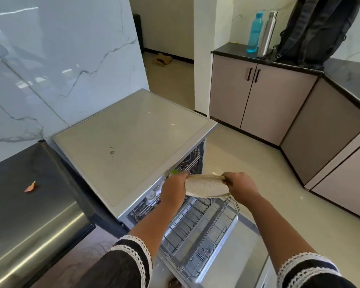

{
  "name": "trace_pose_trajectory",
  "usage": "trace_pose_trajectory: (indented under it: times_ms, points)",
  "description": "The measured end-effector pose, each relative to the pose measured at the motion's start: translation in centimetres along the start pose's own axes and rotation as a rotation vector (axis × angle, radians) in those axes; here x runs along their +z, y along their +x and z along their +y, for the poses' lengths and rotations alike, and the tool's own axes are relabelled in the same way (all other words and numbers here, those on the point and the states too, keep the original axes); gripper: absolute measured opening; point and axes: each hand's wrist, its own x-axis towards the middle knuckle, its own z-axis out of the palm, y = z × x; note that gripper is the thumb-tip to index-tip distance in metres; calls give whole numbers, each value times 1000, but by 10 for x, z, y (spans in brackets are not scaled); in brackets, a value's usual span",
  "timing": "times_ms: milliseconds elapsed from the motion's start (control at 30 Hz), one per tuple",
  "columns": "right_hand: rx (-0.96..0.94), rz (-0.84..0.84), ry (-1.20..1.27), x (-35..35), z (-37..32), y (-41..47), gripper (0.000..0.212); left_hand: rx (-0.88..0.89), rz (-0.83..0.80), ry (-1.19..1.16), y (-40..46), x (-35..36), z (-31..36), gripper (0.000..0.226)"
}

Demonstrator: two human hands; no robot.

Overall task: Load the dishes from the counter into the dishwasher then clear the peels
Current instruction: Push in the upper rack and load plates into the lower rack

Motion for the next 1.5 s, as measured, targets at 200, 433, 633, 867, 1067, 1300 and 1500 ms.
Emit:
trace_pose_trajectory:
  times_ms: [200, 433, 633, 867, 1067, 1300, 1500]
  points:
    - [46, -20, -45, 40, 30, -5, 24, -75, -87, -42, -17, 50, -6, 23]
    - [96, -42, -141, 69, 56, 13, 21, -17, -131, -53, -1, 88, -17, 22]
    - [104, -63, -134, 109, 81, 45, 19, -42, -127, -97, 28, 131, -41, 21]
    - [34, -68, -176, 172, 114, 87, 19, -98, -114, -144, 42, 199, -89, 21]
    - [-6, -9, -185, 236, 143, 137, 20, -78, -84, -139, 72, 266, -139, 20]
    - [-47, 79, -156, 306, 166, 198, 14, -21, 37, -154, 118, 337, -192, 16]
    - [-60, 146, -131, 354, 182, 243, 9, 120, 86, -60, 143, 375, -229, 16]
